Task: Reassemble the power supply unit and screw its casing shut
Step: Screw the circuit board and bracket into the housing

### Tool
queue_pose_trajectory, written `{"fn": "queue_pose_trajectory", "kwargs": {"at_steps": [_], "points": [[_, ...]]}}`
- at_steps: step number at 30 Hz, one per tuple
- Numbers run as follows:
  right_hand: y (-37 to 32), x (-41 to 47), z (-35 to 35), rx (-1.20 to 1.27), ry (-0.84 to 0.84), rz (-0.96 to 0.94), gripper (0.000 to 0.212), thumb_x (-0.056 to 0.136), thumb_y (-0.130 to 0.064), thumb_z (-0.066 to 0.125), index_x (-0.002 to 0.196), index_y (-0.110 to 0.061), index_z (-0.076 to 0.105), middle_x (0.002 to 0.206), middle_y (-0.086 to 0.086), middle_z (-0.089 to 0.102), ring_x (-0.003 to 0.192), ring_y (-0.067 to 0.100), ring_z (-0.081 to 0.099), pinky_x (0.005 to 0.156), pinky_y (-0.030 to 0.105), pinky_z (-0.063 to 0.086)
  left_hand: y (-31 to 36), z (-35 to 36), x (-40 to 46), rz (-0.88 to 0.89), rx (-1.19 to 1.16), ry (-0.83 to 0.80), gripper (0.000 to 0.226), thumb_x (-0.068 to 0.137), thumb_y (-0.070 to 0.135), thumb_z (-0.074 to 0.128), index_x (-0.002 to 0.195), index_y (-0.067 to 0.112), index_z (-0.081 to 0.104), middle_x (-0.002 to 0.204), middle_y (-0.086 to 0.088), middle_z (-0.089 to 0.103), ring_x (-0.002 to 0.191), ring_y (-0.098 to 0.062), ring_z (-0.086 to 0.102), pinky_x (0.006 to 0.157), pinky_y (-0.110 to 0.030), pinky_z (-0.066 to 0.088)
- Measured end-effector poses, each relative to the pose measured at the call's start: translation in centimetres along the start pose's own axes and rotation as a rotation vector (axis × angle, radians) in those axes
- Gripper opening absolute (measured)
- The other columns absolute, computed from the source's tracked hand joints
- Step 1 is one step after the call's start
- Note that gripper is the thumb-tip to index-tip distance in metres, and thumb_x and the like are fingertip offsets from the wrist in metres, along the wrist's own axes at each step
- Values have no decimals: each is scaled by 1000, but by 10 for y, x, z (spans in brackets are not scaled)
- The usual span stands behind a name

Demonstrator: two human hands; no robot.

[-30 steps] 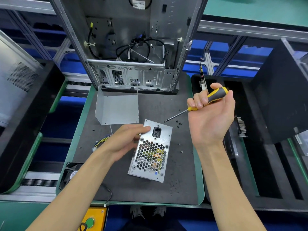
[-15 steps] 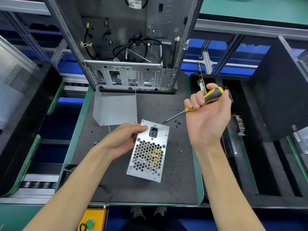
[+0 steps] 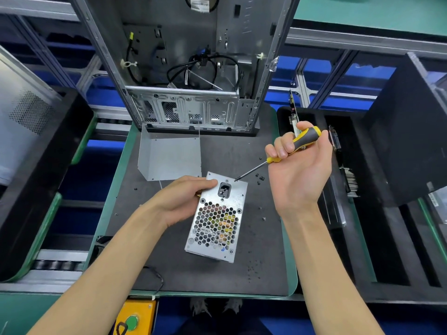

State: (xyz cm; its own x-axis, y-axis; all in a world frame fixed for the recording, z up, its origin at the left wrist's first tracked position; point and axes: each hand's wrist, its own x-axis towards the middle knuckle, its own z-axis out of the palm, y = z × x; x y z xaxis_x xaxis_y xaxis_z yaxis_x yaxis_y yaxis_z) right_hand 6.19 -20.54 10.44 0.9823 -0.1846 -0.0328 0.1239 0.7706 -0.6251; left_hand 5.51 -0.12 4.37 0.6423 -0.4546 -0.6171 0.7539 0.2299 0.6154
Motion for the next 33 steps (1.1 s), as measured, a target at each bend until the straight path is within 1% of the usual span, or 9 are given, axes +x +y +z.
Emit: {"fn": "queue_pose_trajectory", "kwargs": {"at_steps": [2, 6, 9, 12, 14, 18, 23, 27, 33], "points": [[0, 0, 0, -5, -3, -2, 37, 109, -36, 30, 96, -11, 54, 68, 3, 35, 61, 17, 30, 62, 28, 31, -1, 0, 1, -2, 1, 7, 24, 95, 10, 61, 104, -7, 76, 119, -26, 70, 110, -34, 71, 83, -38, 61], [-1, -1, 0, -19, -3, -11, 37, 109, -35, 29, 96, -11, 54, 68, 3, 35, 61, 17, 31, 62, 28, 32, -4, -1, 1, -4, -24, 23, 30, 83, 11, 71, 106, -6, 75, 120, -27, 70, 113, -36, 69, 90, -42, 59], [0, -2, 0, -29, 0, -12, 37, 109, -35, 30, 96, -11, 54, 68, 3, 35, 61, 17, 31, 62, 28, 32, -5, -3, 1, 17, 0, 52, 37, 79, 12, 73, 112, -6, 73, 120, -25, 70, 114, -36, 68, 92, -42, 60], [2, -2, 2, -52, -21, -18, 36, 109, -35, 31, 96, -11, 55, 68, 4, 35, 61, 17, 31, 62, 28, 32, -5, -4, 1, 34, 46, 90, 36, 77, 14, 76, 108, -3, 76, 118, -23, 72, 116, -36, 67, 99, -43, 56], [4, -2, 4, -67, -42, -14, 37, 109, -35, 31, 96, -12, 56, 68, 3, 36, 61, 17, 32, 62, 28, 33, -5, -4, 1, 42, 61, 104, 34, 75, 15, 76, 105, -1, 77, 117, -22, 72, 114, -35, 68, 99, -42, 56], [12, -1, 11, -127, -89, -22, 37, 109, -34, 30, 96, -11, 56, 68, 4, 37, 62, 19, 30, 62, 29, 33, -5, -4, 0, 51, 73, 122, 29, 75, 15, 75, 101, 2, 79, 114, -22, 74, 102, -29, 72, 94, -38, 59], [23, -2, 16, -246, -173, -46, 37, 108, -31, 29, 95, -12, 58, 69, 4, 40, 67, 25, 22, 62, 30, 31, -6, -5, 1, 50, 65, 133, 19, 89, 9, 69, 103, 1, 78, 115, -22, 73, 108, -32, 70, 98, -40, 57], [27, -1, 17, -278, -212, -65, 39, 109, -31, 29, 95, -14, 61, 69, 2, 43, 66, 22, 27, 62, 30, 33, -6, -5, 3, 54, 59, 141, 20, 89, 9, 70, 104, -1, 78, 116, -23, 73, 112, -36, 68, 102, -44, 54], [29, 0, 16, -324, -229, -60, 39, 108, -34, 30, 97, -13, 60, 69, 2, 43, 64, 20, 30, 63, 31, 34, -6, -4, 6, 49, 67, 133, 19, 89, 9, 70, 104, 1, 78, 114, -21, 74, 106, -33, 71, 97, -42, 57]]}}
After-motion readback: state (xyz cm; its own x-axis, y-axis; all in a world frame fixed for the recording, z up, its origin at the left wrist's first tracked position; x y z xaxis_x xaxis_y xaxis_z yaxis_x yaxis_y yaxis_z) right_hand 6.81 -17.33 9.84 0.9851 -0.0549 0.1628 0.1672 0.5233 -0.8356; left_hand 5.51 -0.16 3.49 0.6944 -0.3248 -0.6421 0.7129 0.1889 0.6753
